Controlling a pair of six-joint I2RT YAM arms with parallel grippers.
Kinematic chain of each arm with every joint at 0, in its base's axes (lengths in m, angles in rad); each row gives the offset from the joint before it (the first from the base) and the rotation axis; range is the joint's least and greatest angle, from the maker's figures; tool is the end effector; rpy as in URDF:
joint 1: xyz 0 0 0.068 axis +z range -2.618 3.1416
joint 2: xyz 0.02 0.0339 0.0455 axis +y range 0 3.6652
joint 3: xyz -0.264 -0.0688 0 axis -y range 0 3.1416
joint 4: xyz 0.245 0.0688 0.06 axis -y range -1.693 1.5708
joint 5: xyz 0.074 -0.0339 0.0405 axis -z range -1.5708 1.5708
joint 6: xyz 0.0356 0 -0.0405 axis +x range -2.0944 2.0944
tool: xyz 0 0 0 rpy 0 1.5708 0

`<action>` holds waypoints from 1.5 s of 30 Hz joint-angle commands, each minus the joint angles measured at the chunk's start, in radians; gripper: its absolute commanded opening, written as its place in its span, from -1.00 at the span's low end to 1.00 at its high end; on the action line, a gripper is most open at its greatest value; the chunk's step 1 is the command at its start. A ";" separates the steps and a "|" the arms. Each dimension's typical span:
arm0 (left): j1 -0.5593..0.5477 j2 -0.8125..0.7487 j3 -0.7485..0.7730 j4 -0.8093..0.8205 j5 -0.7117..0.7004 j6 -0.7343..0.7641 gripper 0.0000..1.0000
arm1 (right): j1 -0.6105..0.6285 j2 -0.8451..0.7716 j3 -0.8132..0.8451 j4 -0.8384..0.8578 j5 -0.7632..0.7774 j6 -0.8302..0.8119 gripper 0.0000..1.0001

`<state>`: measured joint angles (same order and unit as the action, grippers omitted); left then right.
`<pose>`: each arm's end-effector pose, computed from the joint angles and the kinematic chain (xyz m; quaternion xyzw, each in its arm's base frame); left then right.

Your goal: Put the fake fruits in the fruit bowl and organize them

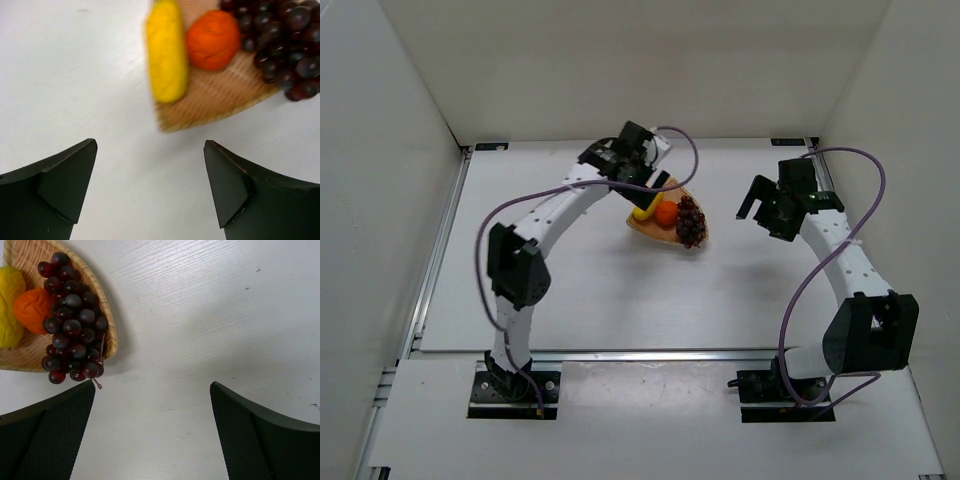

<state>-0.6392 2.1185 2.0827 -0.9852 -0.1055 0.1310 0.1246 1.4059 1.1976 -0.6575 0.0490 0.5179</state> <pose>0.3727 -0.2724 0.2968 0.3478 0.8961 -0.0190 0.2751 0.2977 0.0355 0.2985 0.1916 0.9185 0.0872 0.3347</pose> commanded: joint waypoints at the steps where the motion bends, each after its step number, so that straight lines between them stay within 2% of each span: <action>1: 0.105 -0.279 -0.114 0.088 -0.106 0.033 0.98 | -0.026 -0.053 -0.009 -0.036 0.011 -0.048 1.00; 3: 0.182 -0.346 -0.170 0.102 -0.132 0.033 0.98 | -0.068 -0.076 -0.047 -0.050 0.020 -0.058 1.00; 4: 0.267 -0.362 -0.220 0.102 -0.155 0.033 0.98 | -0.081 -0.105 -0.061 -0.050 0.020 -0.058 1.00; 6: 0.353 -0.412 -0.284 0.102 -0.186 0.021 0.98 | -0.130 -0.155 -0.090 -0.050 0.020 -0.070 1.00; 7: 0.430 -0.434 -0.367 0.092 -0.195 0.009 0.98 | -0.147 -0.174 -0.116 -0.050 0.020 -0.082 1.00; 10: 0.541 -0.533 -0.511 0.092 -0.209 -0.001 0.98 | -0.216 -0.243 -0.142 -0.062 0.008 -0.111 1.00; 14: 0.625 -0.664 -0.784 0.092 -0.200 -0.028 0.98 | -0.266 -0.317 -0.194 -0.080 -0.001 -0.134 1.00; 18: 0.708 -0.767 -0.946 0.092 -0.189 -0.073 0.98 | -0.289 -0.360 -0.236 -0.080 -0.024 -0.134 1.00; 22: 0.757 -0.839 -1.010 0.092 -0.171 -0.094 0.98 | -0.289 -0.369 -0.245 -0.090 -0.051 -0.124 1.00; 30: 0.757 -0.957 -1.041 0.071 -0.125 -0.094 0.98 | -0.289 -0.435 -0.253 -0.108 -0.077 -0.125 1.00; 45: 0.786 -1.019 -1.069 0.062 -0.088 -0.103 0.98 | -0.289 -0.525 -0.323 -0.136 -0.067 -0.125 1.00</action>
<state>0.1284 1.1458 1.0199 -0.9237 -0.2207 0.0330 -0.1619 0.9028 0.8829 -0.7834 -0.0078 0.4099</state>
